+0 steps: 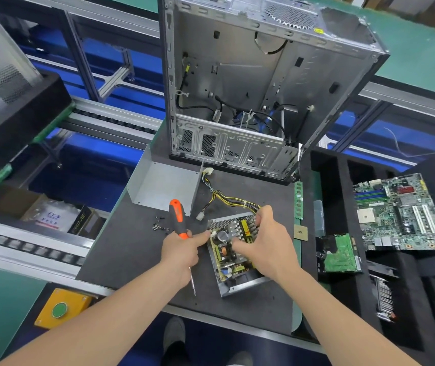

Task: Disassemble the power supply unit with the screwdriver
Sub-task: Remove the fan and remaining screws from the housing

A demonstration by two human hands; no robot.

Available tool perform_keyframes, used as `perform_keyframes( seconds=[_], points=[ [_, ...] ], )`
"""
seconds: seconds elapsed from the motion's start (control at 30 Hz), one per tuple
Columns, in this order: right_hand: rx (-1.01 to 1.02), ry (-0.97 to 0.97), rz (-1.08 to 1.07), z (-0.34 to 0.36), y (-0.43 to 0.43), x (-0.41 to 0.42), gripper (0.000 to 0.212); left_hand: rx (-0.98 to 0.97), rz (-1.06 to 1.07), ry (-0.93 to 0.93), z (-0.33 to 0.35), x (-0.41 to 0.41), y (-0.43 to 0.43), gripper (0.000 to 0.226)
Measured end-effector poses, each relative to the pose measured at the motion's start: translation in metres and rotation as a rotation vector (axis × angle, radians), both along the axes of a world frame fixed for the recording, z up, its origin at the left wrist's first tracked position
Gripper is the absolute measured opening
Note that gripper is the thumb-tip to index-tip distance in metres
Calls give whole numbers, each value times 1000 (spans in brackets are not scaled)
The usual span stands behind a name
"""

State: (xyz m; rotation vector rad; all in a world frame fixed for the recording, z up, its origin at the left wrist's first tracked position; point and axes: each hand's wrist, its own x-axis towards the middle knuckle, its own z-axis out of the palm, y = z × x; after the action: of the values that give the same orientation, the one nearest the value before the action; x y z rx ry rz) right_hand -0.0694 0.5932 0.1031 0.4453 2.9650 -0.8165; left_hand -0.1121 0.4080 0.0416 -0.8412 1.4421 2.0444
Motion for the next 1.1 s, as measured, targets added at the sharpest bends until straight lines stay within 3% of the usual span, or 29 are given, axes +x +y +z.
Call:
perform_keyframes(
  seconds=[0.27, 0.57, 0.77, 1.1],
  points=[
    [10, 0, 23, 0, 0, 1, 61, -4, 4, 13, -2, 1, 4, 45],
    [23, -10, 22, 0, 0, 2, 61, -156, 6, 65, -4, 1, 12, 34],
    [0, 9, 23, 0, 1, 3, 60, -40, -3, 18, -3, 3, 9, 42],
    [-39, 8, -23, 2, 0, 3, 59, -112, -69, 107, -1, 6, 2, 41]
  ],
)
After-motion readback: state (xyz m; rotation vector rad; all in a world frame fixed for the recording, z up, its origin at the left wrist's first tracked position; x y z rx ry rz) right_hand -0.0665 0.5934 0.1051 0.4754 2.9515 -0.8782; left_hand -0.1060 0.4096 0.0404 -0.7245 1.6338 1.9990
